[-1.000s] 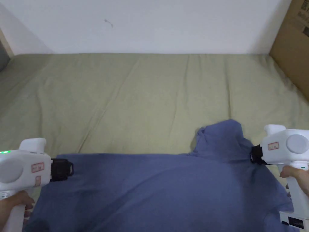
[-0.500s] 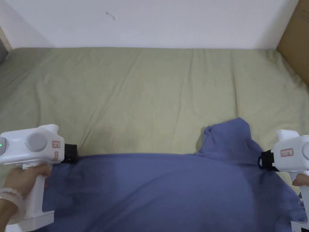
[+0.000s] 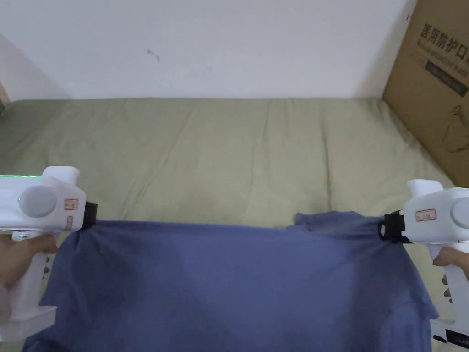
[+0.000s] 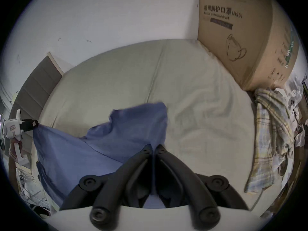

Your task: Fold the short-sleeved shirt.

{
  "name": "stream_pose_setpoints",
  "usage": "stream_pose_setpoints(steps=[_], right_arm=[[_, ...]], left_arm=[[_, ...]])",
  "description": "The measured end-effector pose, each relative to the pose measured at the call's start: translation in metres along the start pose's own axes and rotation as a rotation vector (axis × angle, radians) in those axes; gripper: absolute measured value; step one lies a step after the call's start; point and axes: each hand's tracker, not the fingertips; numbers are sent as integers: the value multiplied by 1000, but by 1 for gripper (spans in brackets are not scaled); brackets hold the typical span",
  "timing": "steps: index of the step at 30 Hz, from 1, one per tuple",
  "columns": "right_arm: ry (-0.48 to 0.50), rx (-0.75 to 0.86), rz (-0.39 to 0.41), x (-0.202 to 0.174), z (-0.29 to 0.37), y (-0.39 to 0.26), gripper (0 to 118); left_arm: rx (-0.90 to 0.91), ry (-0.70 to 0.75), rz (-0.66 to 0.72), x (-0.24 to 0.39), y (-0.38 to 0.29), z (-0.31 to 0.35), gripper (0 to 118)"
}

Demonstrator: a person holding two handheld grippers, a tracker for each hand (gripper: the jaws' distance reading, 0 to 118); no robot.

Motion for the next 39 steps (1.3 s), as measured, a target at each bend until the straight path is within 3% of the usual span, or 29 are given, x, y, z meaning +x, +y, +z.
stream_pose_setpoints(steps=[6,13,20,25,26,27,29,30,34,38,39], right_arm=[[2,68,36,-3,81,-38,2],[17,75,57,-7,145,-128,2],[41,-93,-3,9,129,-234,2],[24,-143,-26,11,105,-268,4],[26,-147,-32,12,103,-270,12],[19,-142,-42,11,102,-271,33],[-47,-137,-36,8,105,-270,57],[-50,-128,-26,7,108,-269,59],[-76,-29,-29,-1,134,-253,59],[-78,150,9,-25,164,-226,59],[-67,197,24,-34,168,-220,58]], left_arm=[[88,-26,-34,-4,-31,75,2],[101,-46,-48,-17,-121,137,2],[-22,-72,58,-36,-221,137,2],[-126,-67,5,-37,-259,120,6],[-129,-66,15,-37,-262,119,13],[-139,-63,26,-39,-263,119,32],[-153,-47,52,-40,-262,122,85],[-155,-48,54,-40,-261,125,107],[-82,-55,79,-41,-250,148,106],[33,-93,114,-35,-232,179,94],[56,-112,130,-33,-228,187,74]])
